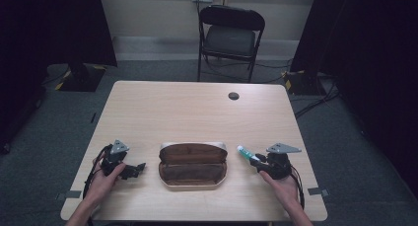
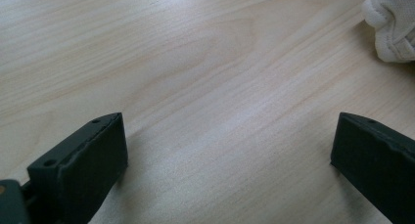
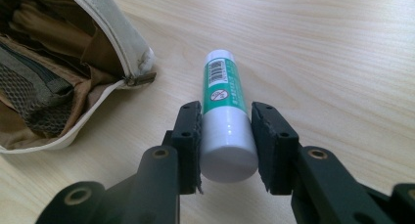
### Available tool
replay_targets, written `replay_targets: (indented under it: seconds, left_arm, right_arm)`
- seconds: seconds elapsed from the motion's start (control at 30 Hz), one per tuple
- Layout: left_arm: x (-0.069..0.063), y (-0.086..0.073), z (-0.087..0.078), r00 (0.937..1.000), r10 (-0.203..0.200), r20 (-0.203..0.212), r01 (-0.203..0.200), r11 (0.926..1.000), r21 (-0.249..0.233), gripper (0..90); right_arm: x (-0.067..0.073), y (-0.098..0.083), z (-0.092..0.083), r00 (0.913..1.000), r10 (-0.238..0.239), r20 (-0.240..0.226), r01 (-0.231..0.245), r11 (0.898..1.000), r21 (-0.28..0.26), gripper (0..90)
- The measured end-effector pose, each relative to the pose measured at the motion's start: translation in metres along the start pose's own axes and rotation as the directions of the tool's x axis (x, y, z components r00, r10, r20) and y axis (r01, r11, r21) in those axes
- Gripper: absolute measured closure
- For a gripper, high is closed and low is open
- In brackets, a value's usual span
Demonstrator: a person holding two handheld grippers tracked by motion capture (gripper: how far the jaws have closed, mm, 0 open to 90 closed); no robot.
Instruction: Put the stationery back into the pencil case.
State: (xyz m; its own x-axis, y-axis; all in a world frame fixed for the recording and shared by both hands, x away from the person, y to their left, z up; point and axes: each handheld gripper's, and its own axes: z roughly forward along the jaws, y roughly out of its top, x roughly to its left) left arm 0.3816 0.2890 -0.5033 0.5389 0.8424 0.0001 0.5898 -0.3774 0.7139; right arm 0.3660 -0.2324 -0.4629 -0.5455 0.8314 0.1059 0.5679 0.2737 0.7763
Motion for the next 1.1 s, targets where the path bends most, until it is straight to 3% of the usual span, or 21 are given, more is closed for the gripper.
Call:
replay_targets:
  seconds: [0.6, 0.9, 1.07, 1.1]
  left_arm:
    - [0.000, 0.000, 0.000, 1.0000, -0.001, 0.000, 0.001, 1.0000, 0.000, 0.0]
    - [0.000, 0.000, 0.000, 1.0000, -0.001, -0.001, 0.001, 1.0000, 0.000, 0.0]
    - [0.000, 0.000, 0.000, 1.0000, -0.002, -0.001, 0.002, 1.0000, 0.000, 0.0]
    - [0.000, 0.000, 0.000, 1.0000, -0.002, 0.000, 0.002, 1.0000, 0.000, 0.0]
  right_arm:
    - [0.003, 0.002, -0.025, 0.9999, -0.011, -0.006, 0.010, 0.999, -0.034, 65.5]
    - [0.017, -0.003, -0.043, 0.9988, -0.030, -0.039, 0.028, 0.998, -0.051, 65.5]
    - [0.028, -0.014, -0.056, 0.9977, -0.047, -0.050, 0.045, 0.998, -0.035, 65.6]
    - [0.033, -0.018, -0.061, 0.9962, -0.054, -0.068, 0.051, 0.998, -0.035, 65.6]
